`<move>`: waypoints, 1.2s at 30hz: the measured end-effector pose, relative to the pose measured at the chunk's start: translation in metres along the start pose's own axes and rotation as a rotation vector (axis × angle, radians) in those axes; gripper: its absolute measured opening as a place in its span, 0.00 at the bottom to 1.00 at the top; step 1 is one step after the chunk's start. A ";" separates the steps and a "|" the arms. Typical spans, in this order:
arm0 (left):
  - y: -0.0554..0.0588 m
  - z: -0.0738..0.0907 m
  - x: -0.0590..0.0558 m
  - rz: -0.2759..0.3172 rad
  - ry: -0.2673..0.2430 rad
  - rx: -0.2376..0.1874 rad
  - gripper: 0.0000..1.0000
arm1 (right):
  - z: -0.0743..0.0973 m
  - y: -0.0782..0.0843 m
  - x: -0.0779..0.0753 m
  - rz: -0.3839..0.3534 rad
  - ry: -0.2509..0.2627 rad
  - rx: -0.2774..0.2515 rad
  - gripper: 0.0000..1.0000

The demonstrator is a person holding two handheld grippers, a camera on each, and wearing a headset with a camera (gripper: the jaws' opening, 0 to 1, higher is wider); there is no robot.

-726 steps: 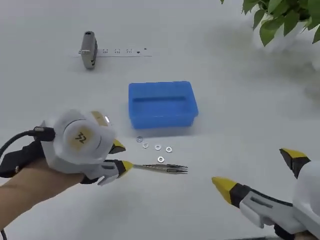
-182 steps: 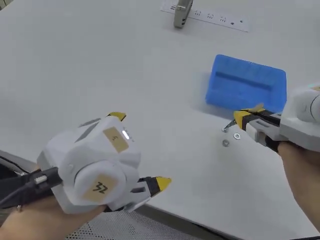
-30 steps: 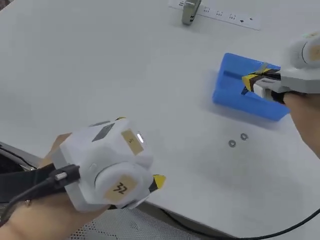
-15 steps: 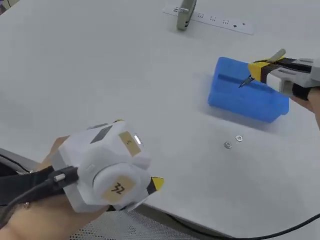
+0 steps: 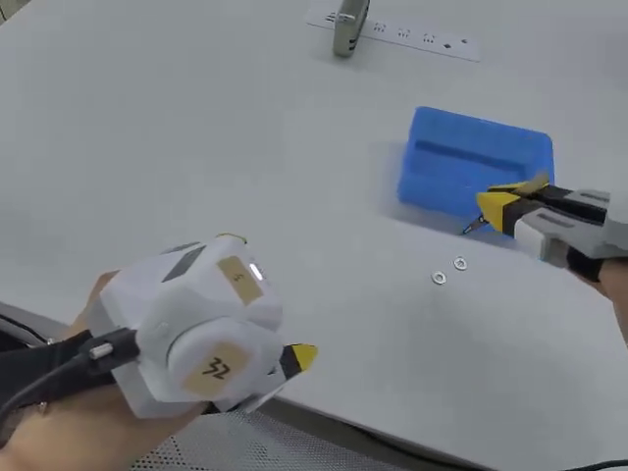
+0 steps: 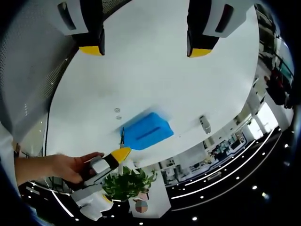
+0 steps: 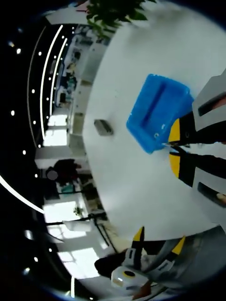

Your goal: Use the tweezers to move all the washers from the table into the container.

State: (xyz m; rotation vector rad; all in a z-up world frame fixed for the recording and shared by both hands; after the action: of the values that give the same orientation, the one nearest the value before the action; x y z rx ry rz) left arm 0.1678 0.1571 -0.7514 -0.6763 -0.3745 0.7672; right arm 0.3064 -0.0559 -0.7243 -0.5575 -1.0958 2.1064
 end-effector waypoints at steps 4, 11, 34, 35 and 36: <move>0.000 0.000 -0.001 -0.005 0.000 0.005 0.71 | -0.002 0.010 0.007 -0.016 -0.019 0.028 0.03; 0.000 0.000 0.000 0.000 -0.003 0.008 0.71 | -0.007 0.019 0.016 0.010 -0.037 0.051 0.03; 0.002 -0.001 -0.001 -0.006 0.003 0.027 0.70 | -0.013 0.029 0.020 0.073 -0.024 0.054 0.03; 0.003 -0.001 -0.001 -0.006 0.002 0.028 0.70 | -0.013 0.029 0.020 0.074 -0.025 0.053 0.03; 0.003 -0.001 -0.001 -0.006 0.002 0.030 0.70 | -0.013 0.029 0.020 0.075 -0.026 0.051 0.03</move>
State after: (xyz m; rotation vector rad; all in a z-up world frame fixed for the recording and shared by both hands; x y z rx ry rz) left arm 0.1663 0.1572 -0.7543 -0.6473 -0.3622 0.7654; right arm 0.2901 -0.0460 -0.7569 -0.5567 -1.0465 2.2058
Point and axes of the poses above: the centre of the closed fingertips' face, and the gripper's own axes: z roughly backward along the fingers, x roughly to its left, y roughly out of its underside, the point moved 8 cm from there along z, roughly backward along the fingers, and after that the axes turned 12 degrees about y, right-handed, at the moved point
